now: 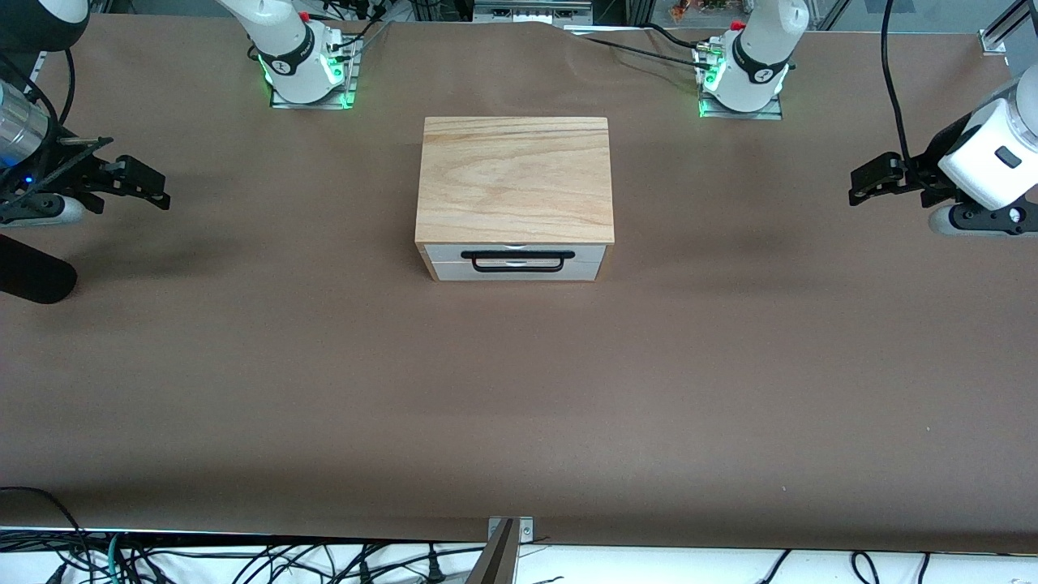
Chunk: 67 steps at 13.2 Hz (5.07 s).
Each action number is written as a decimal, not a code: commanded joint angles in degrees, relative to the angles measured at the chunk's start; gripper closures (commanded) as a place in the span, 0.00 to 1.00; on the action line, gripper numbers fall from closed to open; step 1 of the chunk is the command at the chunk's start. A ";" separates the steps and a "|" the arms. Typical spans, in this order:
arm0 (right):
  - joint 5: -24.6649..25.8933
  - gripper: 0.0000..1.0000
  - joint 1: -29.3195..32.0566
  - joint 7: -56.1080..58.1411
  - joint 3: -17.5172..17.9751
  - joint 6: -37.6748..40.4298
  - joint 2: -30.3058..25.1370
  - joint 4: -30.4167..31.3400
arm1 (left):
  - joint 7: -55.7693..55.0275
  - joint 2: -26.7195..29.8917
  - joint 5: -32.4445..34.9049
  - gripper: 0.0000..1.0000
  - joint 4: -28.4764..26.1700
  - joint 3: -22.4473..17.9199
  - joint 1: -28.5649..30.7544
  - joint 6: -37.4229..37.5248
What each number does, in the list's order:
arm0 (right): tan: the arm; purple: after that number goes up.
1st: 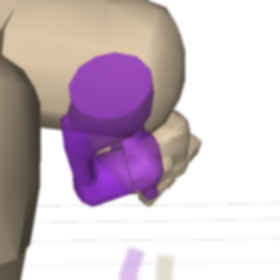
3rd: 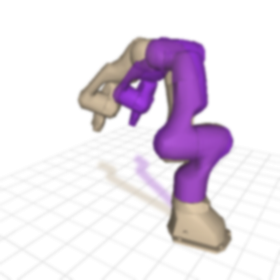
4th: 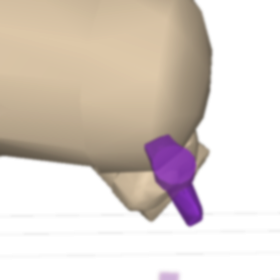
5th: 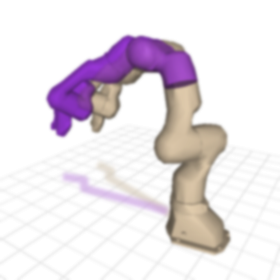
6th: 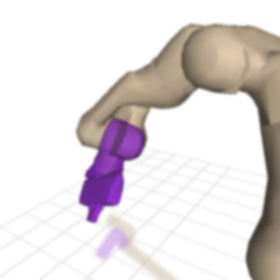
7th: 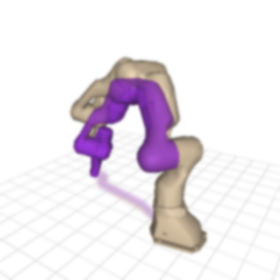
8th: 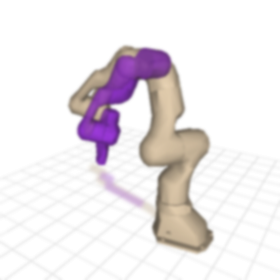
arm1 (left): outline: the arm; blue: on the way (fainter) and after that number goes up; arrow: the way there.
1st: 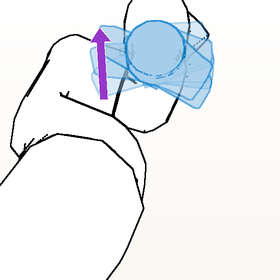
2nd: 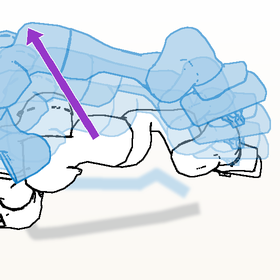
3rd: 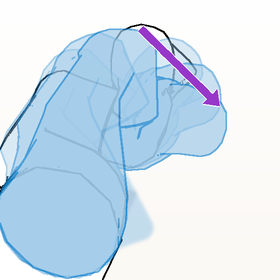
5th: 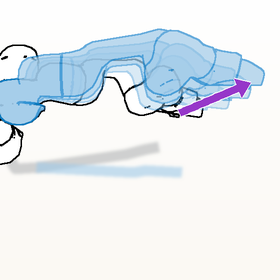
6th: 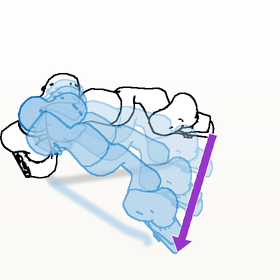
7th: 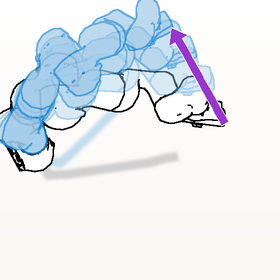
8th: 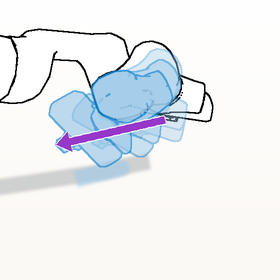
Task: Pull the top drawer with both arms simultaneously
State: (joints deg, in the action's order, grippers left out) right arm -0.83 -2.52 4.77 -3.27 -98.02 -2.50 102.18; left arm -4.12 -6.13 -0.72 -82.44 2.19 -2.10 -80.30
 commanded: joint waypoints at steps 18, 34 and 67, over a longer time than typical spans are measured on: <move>-0.05 0.00 0.15 0.86 1.42 0.55 0.91 0.30 | 0.17 -0.73 -1.64 0.00 0.00 0.18 -0.18 -0.47; -60.55 0.00 -3.70 25.24 1.68 1.17 29.81 0.82 | 5.75 -28.49 -33.43 0.00 4.57 0.44 -5.80 -14.69; -93.56 0.97 -19.10 53.67 1.68 -6.13 42.05 2.58 | 68.10 -37.03 -89.80 0.68 -19.07 4.74 -11.00 -19.28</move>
State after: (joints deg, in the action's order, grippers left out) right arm -93.65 -21.30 56.53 -1.56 -103.21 38.84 105.51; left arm 61.58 -44.99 -88.60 -99.06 6.05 -13.14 -98.97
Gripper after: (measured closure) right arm 0.815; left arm 0.705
